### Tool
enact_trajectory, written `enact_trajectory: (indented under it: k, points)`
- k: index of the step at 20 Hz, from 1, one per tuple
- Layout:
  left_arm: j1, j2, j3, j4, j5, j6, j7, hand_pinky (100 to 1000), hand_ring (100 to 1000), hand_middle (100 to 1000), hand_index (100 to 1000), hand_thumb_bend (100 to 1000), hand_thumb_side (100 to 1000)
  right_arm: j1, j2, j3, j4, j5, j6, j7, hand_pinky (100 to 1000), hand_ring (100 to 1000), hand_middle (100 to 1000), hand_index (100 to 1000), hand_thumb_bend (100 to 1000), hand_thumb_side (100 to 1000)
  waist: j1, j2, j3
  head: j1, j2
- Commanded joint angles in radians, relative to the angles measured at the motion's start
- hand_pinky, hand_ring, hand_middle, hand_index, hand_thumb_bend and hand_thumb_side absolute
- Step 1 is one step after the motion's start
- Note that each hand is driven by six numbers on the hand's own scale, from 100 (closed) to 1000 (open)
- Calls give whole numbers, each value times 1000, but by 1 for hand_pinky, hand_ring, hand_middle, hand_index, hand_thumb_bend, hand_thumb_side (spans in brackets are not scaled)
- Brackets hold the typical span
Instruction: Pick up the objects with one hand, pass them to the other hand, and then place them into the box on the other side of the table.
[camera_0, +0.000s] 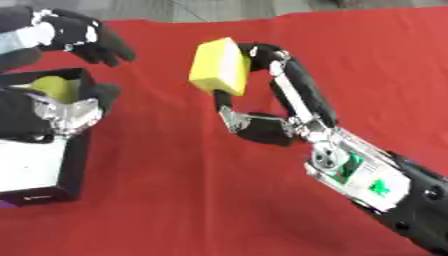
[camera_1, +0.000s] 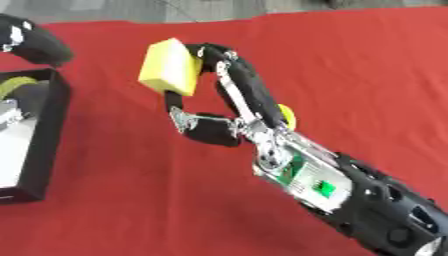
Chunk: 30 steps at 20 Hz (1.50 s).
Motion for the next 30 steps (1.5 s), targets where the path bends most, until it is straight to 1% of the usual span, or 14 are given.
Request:
enact_trajectory:
  k: [1,2,4,8,10,16,20,27,30]
  points:
    - [-24,3,-7,-12,-43,2,41,862,818,799,872,100,397,-17,0,2,-15,24,-9,1,736,648,587,666,100,128,3,-26,1,-3,4]
    - [-26,0,-10,-12,-52,3,59,859,815,795,872,100,378,-16,0,6,-15,34,-12,4,737,649,587,666,100,113,3,-25,1,-3,5]
    - [-30,-5,-23,-12,-68,2,76,859,817,796,874,103,377,-15,1,14,-15,54,-15,13,737,649,587,665,100,100,2,-25,1,-3,6]
    - [-45,-21,-44,-12,-111,-3,77,859,822,800,893,168,324,-18,9,25,-15,83,-12,27,733,647,586,664,100,100,2,-24,3,-2,8]
    - [-51,-31,-54,-12,-135,-1,77,859,824,801,895,194,325,-22,12,34,-15,92,-13,35,733,647,586,663,100,100,2,-24,4,-1,7]
    - [-62,-49,-80,-12,-201,2,47,868,831,799,892,308,314,-28,19,51,-15,125,-17,68,729,644,585,661,100,100,2,-23,3,2,12]
    - [-67,-62,-87,-12,-237,6,33,870,831,796,884,351,322,-36,26,55,-15,133,-15,76,725,642,584,660,100,100,1,-23,3,3,14]
    - [-77,-84,-103,-12,-311,15,30,873,837,797,892,425,301,-51,39,65,-15,138,-13,94,718,639,583,660,100,100,0,-24,2,10,12]
    - [-83,-94,-114,-12,-345,13,37,873,837,797,894,440,285,-54,42,67,-15,138,-12,96,711,632,579,656,100,100,-1,-24,1,15,9]
